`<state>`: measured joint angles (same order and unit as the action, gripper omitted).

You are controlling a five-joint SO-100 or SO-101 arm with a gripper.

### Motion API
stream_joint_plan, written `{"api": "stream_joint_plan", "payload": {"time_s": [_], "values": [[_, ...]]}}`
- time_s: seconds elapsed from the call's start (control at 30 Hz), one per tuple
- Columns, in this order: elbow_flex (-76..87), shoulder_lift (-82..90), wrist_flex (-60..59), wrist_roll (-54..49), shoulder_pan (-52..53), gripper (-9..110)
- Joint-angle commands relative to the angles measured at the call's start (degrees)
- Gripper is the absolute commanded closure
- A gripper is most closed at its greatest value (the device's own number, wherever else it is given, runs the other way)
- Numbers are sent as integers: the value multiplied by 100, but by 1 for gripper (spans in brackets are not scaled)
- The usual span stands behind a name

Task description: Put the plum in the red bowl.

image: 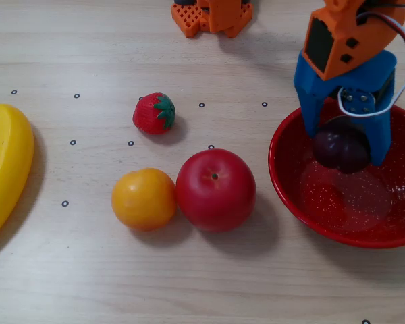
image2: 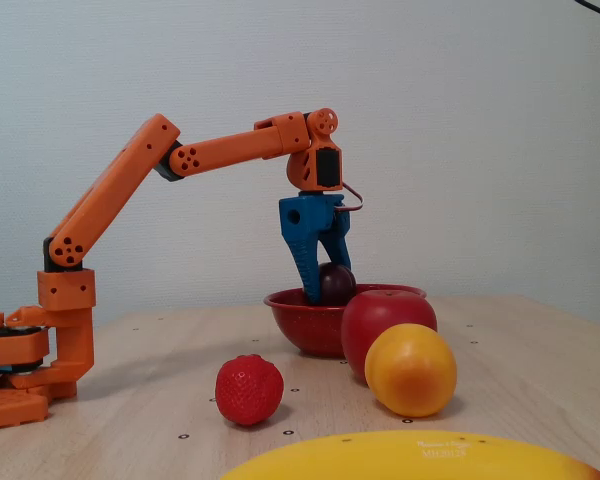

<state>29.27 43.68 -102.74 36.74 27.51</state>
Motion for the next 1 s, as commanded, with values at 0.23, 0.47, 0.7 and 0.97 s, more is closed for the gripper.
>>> {"api": "stream_joint_plan", "payload": {"time_s": [0.23,0.47,0.7,0.97], "values": [[-615,466,-870,-290,132,59],[-615,940,-809,-299,26,69],[-624,1837,-844,-387,-396,95],[-369,2769,-870,-694,-1213,101]]}}
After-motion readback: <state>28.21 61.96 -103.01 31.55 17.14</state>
